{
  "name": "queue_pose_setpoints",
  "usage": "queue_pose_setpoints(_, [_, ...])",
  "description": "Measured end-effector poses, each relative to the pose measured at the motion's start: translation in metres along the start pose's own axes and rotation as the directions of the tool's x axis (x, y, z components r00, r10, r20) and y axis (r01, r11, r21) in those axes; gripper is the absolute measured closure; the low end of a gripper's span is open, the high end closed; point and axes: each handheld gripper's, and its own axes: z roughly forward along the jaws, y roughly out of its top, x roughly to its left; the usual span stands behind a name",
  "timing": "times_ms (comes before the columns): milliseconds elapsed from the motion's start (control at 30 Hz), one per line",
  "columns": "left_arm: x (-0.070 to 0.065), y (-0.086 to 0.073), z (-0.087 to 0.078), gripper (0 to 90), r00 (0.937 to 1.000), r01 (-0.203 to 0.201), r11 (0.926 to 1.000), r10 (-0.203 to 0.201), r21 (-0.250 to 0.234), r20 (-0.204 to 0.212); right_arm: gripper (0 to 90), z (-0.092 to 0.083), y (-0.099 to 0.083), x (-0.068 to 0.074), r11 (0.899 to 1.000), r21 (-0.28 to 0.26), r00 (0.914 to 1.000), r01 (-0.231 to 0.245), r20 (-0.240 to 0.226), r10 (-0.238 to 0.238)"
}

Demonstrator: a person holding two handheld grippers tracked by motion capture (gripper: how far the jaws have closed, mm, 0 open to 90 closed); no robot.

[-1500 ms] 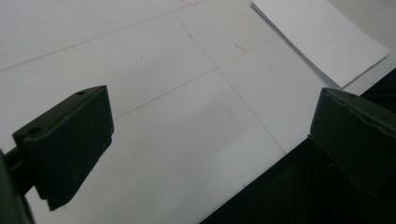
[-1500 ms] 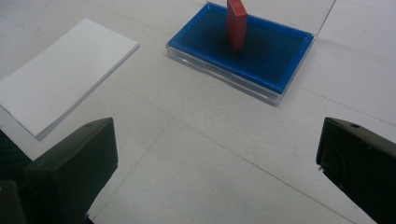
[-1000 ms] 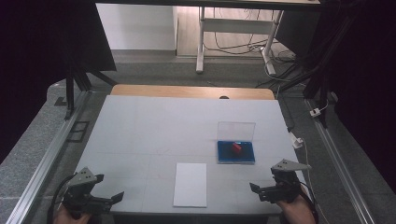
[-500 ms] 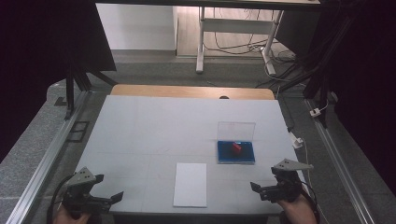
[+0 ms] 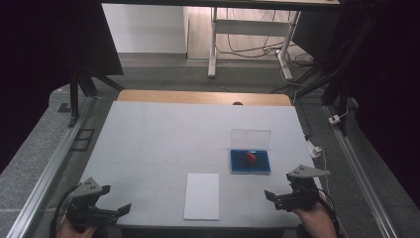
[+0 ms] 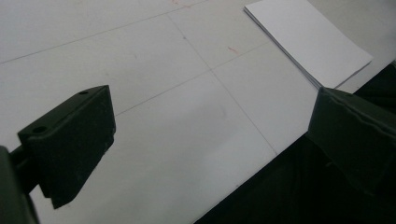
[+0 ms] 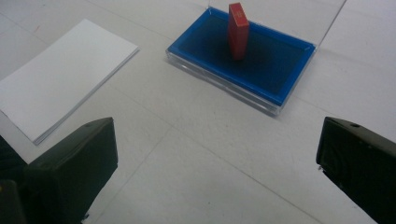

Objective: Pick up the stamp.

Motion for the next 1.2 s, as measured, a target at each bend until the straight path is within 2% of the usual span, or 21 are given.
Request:
queue_pose_setpoints(267, [0.000, 0.000, 0.000, 1.2, 1.0000, 0.000, 1.0000, 0.000, 0.001, -0.003, 0.0, 0.006, 0.008, 0.005, 0.999, -0.001, 0.9994, 0.032, -0.010, -0.032])
queue_pose_setpoints(433, [0.000, 0.000, 0.001, 1.3, 1.0000, 0.000, 1.0000, 0.000, 0.002, -0.003, 0.0, 0.012, 0.015, 0.005, 0.998, -0.033, 0.9987, 0.045, -0.024, -0.046])
queue_pose_setpoints(567, [0.000, 0.000, 0.001, 1.3, 1.0000, 0.001, 1.0000, -0.001, 0.003, -0.003, 0.0, 0.019, 0.021, 0.004, 0.998, -0.024, 0.9984, 0.056, -0.009, -0.057])
queue_pose_setpoints(900, [0.000, 0.001, 0.001, 1.4, 1.0000, -0.002, 1.0000, 0.002, 0.008, -0.006, 0.0, 0.034, 0.029, 0.000, 0.996, -0.019, 0.9957, 0.091, -0.010, -0.092])
queue_pose_setpoints(1100, [-0.001, 0.001, 0.002, 1.4, 1.0000, -0.004, 0.9999, 0.004, 0.013, -0.007, 0.0, 0.043, 0.037, -0.004, 0.998, -0.010, 0.9979, 0.064, -0.005, -0.064])
queue_pose_setpoints(1200, [-0.001, 0.001, 0.002, 1.4, 1.0000, -0.004, 0.9999, 0.004, 0.013, -0.006, 0.0, 0.047, 0.040, -0.006, 0.998, -0.001, 0.9977, 0.067, -0.006, -0.067])
